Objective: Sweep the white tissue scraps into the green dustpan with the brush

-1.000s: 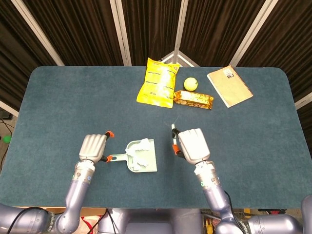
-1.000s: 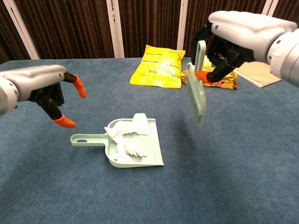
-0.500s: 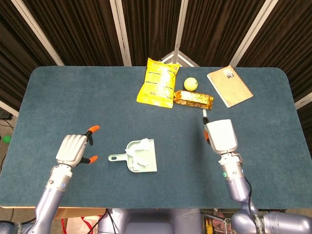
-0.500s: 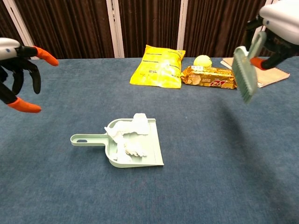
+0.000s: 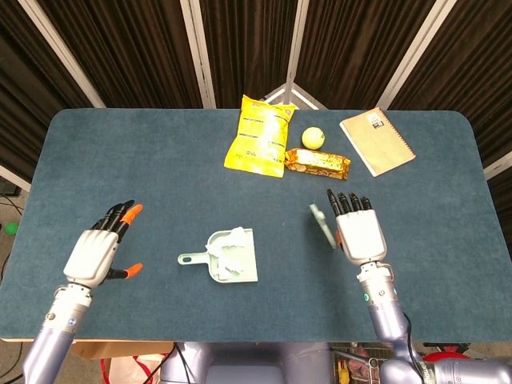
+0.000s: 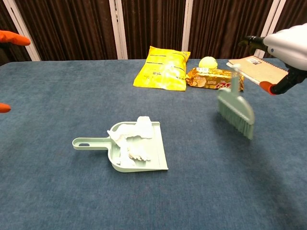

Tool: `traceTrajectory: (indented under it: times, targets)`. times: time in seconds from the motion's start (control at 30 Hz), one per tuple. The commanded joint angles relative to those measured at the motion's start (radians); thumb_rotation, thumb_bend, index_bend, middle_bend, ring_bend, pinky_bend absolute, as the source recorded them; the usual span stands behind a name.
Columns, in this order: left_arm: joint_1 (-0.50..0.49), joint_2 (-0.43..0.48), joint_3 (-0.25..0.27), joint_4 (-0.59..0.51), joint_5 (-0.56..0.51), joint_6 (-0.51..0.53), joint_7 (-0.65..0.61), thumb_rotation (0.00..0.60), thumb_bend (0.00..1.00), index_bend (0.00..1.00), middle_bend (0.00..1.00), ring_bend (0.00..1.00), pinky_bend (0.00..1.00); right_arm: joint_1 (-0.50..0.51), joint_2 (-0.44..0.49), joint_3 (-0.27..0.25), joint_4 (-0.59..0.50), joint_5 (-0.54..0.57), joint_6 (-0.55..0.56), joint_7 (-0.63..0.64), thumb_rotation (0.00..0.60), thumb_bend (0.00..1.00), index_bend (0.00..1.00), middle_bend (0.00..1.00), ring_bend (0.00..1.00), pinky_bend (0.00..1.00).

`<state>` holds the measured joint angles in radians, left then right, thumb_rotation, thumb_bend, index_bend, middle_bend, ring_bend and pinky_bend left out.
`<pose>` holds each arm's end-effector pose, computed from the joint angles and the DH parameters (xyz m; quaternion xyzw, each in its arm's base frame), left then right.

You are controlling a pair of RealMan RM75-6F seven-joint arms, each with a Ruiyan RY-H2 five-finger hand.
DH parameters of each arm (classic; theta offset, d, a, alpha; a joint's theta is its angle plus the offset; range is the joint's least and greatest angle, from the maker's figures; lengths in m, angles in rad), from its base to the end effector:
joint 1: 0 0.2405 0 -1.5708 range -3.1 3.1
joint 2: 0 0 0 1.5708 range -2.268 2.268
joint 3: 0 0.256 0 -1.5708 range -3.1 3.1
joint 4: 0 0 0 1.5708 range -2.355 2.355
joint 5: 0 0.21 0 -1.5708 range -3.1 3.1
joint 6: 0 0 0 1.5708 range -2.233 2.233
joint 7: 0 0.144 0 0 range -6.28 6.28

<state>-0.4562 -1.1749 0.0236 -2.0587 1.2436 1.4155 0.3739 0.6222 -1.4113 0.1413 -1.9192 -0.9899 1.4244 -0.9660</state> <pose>-0.1779 0.2313 0.1009 -0.6520 -0.4203 -0.4095 0.4802 -0.1413 -0.2887 0.0585 0.7012 -0.2680 0.3017 0.5878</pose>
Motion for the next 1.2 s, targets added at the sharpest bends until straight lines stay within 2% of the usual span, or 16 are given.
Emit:
traceTrajectory:
  times: [0.03, 0.27, 0.47, 0.6, 0.8, 0.93, 1.03, 1.2]
  targets:
    - [0.025, 0.017, 0.007, 0.019, 0.029, 0.010, -0.034, 0.600, 0.00, 0.02, 0.00, 0.02, 0.18, -0.008, -0.001, 0.003, -0.017, 0.000, 0.009, 0.004, 0.600, 0.42, 0.00, 0.03, 0.02, 0.12]
    - [0.078, 0.056, 0.028, 0.062, 0.125, 0.043, -0.101, 0.600, 0.00, 0.00, 0.00, 0.00, 0.09, -0.056, 0.043, -0.023, -0.063, -0.050, 0.029, 0.088, 0.600, 0.41, 0.00, 0.00, 0.00, 0.06]
    - [0.146, 0.083, 0.077, 0.130, 0.236, 0.095, -0.161, 0.600, 0.00, 0.00, 0.00, 0.00, 0.06, -0.153, 0.139, -0.119, -0.078, -0.163, 0.042, 0.250, 0.600, 0.39, 0.00, 0.00, 0.00, 0.01]
    - [0.206, 0.095, 0.124, 0.201, 0.316, 0.141, -0.205, 0.600, 0.00, 0.00, 0.00, 0.00, 0.05, -0.232, 0.208, -0.190, -0.035, -0.262, 0.068, 0.394, 0.600, 0.39, 0.00, 0.00, 0.00, 0.00]
    - [0.282, 0.090, 0.159, 0.319, 0.379, 0.202, -0.245, 0.600, 0.00, 0.00, 0.00, 0.00, 0.05, -0.355, 0.265, -0.273, 0.059, -0.386, 0.144, 0.587, 0.600, 0.39, 0.00, 0.00, 0.00, 0.00]
    - [0.316, 0.083, 0.155, 0.386, 0.392, 0.233, -0.259, 0.600, 0.00, 0.00, 0.00, 0.00, 0.05, -0.420, 0.281, -0.292, 0.138, -0.440, 0.202, 0.693, 0.600, 0.39, 0.00, 0.00, 0.00, 0.00]
    - [0.361, 0.092, 0.141, 0.445, 0.373, 0.287, -0.317, 0.600, 0.00, 0.00, 0.00, 0.00, 0.05, -0.498, 0.293, -0.286, 0.228, -0.484, 0.316, 0.796, 0.600, 0.39, 0.00, 0.00, 0.00, 0.00]
    - [0.382, 0.098, 0.123, 0.476, 0.369, 0.302, -0.376, 0.600, 0.00, 0.00, 0.00, 0.00, 0.01, -0.538, 0.305, -0.270, 0.264, -0.475, 0.321, 0.878, 0.600, 0.39, 0.00, 0.00, 0.00, 0.00]
